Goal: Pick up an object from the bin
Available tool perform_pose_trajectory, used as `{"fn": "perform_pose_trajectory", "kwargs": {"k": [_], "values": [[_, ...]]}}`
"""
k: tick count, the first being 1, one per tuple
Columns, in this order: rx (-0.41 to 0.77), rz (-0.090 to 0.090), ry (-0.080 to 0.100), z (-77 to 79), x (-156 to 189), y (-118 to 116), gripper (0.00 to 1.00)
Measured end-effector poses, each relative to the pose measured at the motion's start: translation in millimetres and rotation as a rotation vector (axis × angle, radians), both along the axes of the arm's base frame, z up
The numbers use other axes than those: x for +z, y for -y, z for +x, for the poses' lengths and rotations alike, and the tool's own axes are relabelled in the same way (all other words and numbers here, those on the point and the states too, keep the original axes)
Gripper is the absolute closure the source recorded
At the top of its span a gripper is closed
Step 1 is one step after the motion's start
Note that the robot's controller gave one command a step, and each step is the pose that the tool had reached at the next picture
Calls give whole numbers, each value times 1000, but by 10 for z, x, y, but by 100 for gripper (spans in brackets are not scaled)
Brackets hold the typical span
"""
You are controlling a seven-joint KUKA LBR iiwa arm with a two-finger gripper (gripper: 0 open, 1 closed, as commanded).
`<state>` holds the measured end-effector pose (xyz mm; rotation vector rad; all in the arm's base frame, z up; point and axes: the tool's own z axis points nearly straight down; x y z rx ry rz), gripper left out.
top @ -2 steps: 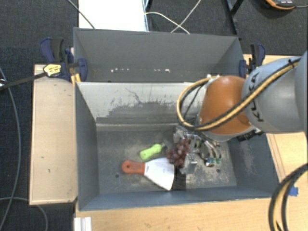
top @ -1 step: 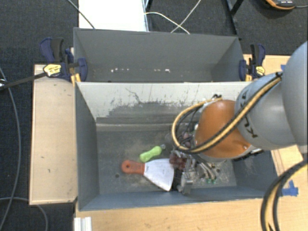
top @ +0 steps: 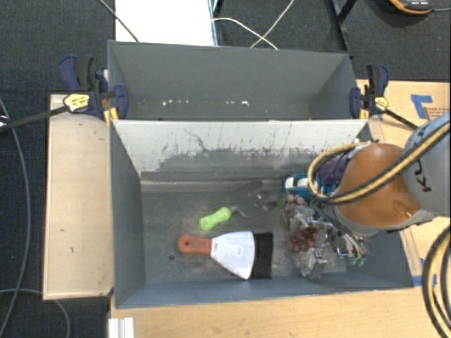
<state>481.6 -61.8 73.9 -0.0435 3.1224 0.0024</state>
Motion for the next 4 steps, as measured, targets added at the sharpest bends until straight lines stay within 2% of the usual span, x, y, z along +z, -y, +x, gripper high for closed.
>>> {"fn": "perform_pose_trajectory", "kwargs": {"k": [2,3,4], "values": [[-84,5,-3,40,30,-104,0],[-93,14,1,462,-11,533,100],[-94,14,1,462,-11,534,100]]}}
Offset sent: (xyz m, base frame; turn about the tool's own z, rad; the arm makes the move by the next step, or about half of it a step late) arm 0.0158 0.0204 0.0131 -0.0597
